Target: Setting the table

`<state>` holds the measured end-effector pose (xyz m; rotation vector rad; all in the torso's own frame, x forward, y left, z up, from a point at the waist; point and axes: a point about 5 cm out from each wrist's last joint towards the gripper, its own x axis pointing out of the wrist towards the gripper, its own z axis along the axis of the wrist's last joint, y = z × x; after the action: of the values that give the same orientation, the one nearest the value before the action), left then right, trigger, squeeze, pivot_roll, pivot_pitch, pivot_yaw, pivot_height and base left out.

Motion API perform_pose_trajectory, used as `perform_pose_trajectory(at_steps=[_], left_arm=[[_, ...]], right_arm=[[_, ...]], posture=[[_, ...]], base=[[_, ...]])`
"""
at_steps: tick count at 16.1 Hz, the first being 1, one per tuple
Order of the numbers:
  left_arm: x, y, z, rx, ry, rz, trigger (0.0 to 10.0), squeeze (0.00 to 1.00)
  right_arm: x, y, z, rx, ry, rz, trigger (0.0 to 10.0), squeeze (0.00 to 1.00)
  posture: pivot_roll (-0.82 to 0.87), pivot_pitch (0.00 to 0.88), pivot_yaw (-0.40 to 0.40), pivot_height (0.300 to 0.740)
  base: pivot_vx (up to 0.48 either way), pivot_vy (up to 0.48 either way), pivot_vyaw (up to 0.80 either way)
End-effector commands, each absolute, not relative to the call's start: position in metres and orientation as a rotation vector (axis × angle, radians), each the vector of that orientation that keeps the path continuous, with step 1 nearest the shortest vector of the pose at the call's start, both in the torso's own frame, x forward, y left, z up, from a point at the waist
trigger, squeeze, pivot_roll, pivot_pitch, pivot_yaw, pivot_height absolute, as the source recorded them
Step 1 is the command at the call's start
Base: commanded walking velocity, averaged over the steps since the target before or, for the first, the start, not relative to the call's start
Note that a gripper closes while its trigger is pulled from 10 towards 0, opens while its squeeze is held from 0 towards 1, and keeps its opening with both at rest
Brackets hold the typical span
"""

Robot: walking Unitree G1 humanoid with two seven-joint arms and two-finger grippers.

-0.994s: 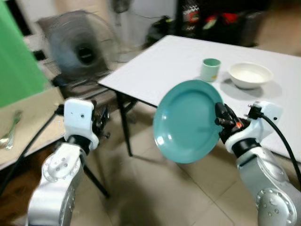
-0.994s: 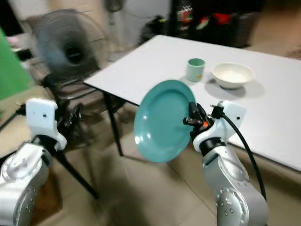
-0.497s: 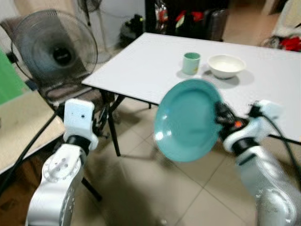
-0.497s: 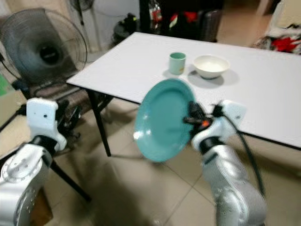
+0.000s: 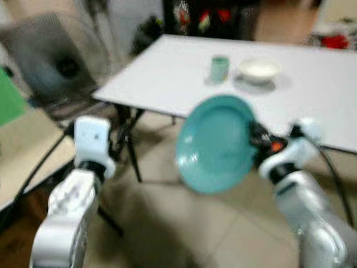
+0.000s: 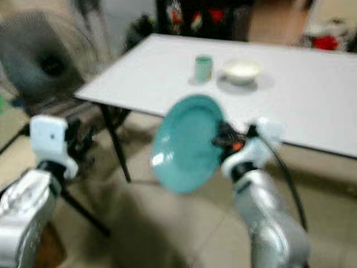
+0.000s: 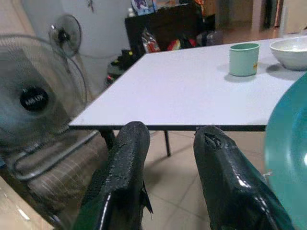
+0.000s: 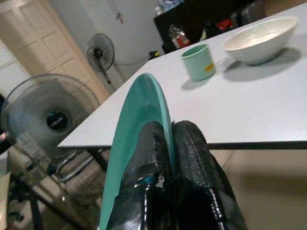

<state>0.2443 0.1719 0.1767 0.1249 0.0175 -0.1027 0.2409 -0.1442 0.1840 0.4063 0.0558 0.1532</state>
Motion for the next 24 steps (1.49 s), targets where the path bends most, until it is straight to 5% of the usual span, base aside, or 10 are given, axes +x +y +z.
perform_pose_trajectory(at_steps=[1,4,8,13,17,24], left_arm=[[0.2452,0.1702,0.1755,0.106,0.034,-0.114,10.0,0.0],[0.2456,0.1714,0.1762,0.118,0.027,-0.11,10.0,0.0],[0.2462,0.1678,0.1751,0.136,0.032,-0.124,10.0,0.0],[0.2461,0.1692,0.1737,0.119,0.037,-0.127,10.0,0.0],[0.2463,0.1679,0.1745,0.16,0.031,-0.13,10.0,0.0],[0.2458,0.1716,0.1738,0.116,0.034,-0.099,10.0,0.0]], right_arm=[[0.2405,-0.1471,0.1938,0.408,0.002,0.154,10.0,0.0],[0.2407,-0.1476,0.1939,0.408,0.001,0.151,10.0,0.0],[0.2406,-0.1471,0.1938,0.408,0.002,0.152,10.0,0.0],[0.2397,-0.1474,0.1936,0.408,0.002,0.147,10.0,0.0],[0.2392,-0.1474,0.1934,0.41,0.003,0.146,10.0,0.0],[0.2399,-0.1469,0.1921,0.41,0.006,0.146,10.0,0.0]], posture=[[-0.11,0.0,0.075,0.74],[-0.11,0.0,0.072,0.74],[-0.11,0.0,0.073,0.74],[-0.11,0.002,0.074,0.74],[-0.12,0.003,0.076,0.74],[-0.11,0.0,0.071,0.74]], base=[[0.0,0.48,0.0],[0.0,0.48,-0.27],[0.0,-0.24,-0.2],[0.0,0.48,-0.32],[0.0,-0.48,-0.2],[0.0,0.173,-0.34]])
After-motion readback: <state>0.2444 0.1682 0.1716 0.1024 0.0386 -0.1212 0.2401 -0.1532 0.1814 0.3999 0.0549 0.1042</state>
